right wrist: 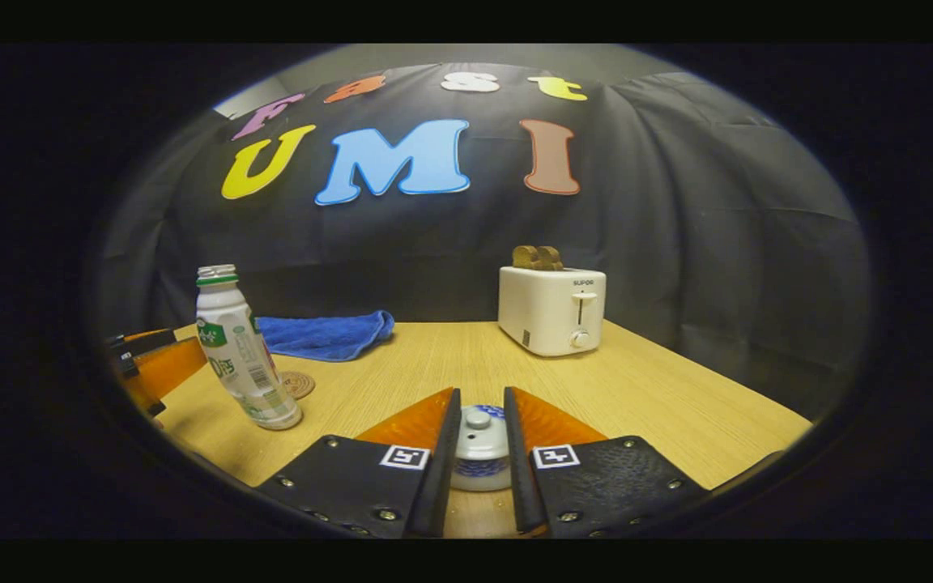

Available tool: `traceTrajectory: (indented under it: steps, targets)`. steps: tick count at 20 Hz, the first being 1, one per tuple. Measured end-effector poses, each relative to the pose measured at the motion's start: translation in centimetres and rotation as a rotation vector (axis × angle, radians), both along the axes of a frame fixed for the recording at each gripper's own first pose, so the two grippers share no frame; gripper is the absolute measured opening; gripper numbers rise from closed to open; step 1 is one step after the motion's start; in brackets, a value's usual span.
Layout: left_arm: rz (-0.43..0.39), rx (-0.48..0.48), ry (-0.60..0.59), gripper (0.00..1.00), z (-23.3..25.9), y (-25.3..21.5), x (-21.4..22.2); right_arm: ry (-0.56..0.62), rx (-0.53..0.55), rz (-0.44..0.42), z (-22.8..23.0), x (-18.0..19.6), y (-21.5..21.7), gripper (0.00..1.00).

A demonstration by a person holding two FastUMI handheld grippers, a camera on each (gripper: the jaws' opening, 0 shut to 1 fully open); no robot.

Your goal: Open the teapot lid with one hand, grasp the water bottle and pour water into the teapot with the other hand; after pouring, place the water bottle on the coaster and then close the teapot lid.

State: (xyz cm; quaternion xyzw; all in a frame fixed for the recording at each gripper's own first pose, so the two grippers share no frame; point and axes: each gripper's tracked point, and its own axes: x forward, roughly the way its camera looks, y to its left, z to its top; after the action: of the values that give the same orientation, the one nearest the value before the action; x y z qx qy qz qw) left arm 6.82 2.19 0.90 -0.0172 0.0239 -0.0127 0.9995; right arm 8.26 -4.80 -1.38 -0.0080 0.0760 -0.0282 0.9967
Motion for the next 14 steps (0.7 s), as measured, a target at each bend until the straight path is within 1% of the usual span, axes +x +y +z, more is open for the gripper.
traceTrajectory:
  steps: [1, 2, 3, 4, 5, 6, 7, 8, 9, 10, 12, 13, 14]
  targets:
    - [0.003, -0.003, 0.005, 1.0, -0.1, 0.1, 0.1, 0.0, -0.005, 0.01, 0.7, -0.1, 0.2, 0.32]
    - [0.004, -0.005, 0.011, 1.0, -0.5, 0.2, 0.2, -0.014, 0.003, 0.005, 0.9, -0.3, 0.0, 0.04]
    - [0.005, -0.004, 0.018, 1.0, -0.7, 0.3, 0.3, -0.003, -0.01, 0.008, 0.1, -0.1, 0.4, 0.04]
    - [0.005, -0.004, 0.025, 1.0, -1.0, 0.2, 0.3, -0.006, -0.022, 0.012, 0.1, 0.1, 0.4, 0.21]
    - [0.003, -0.006, 0.031, 1.0, -1.2, 0.2, 0.4, -0.008, -0.027, 0.018, 0.0, 0.1, 0.5, 0.21]
    - [0.001, -0.005, 0.033, 1.0, -1.3, 0.1, 0.5, -0.011, -0.022, 0.027, 0.2, 0.0, 0.6, 0.04]
    - [0.001, 0.001, 0.032, 1.0, -1.2, 0.0, 0.6, -0.021, -0.006, 0.036, 0.3, 0.0, 0.8, 0.0]
    - [0.005, 0.01, 0.027, 1.0, -1.1, 0.0, 0.6, -0.032, -0.001, 0.04, 0.7, -0.1, 0.8, 0.04]
    - [0.014, 0.021, 0.019, 0.99, -0.8, 0.0, 0.5, -0.05, -0.009, 0.041, 1.2, -0.2, 1.0, 0.0]
    - [0.026, 0.032, 0.005, 0.99, -0.6, 0.0, 0.6, -0.072, -0.016, 0.044, 1.8, -0.4, 1.0, 0.04]
    - [0.017, 0.039, -0.014, 1.0, -0.1, -0.6, 0.8, -0.108, -0.017, 0.063, 2.9, -0.7, 1.8, 0.04]
    - [0.012, 0.041, -0.017, 0.94, 0.1, -1.0, 1.0, -0.119, -0.022, 0.074, 3.1, -1.0, 2.1, 0.04]
    - [0.011, 0.04, -0.017, 0.95, -0.1, -1.2, 1.0, -0.126, -0.029, 0.083, 3.3, -1.2, 2.4, 0.04]
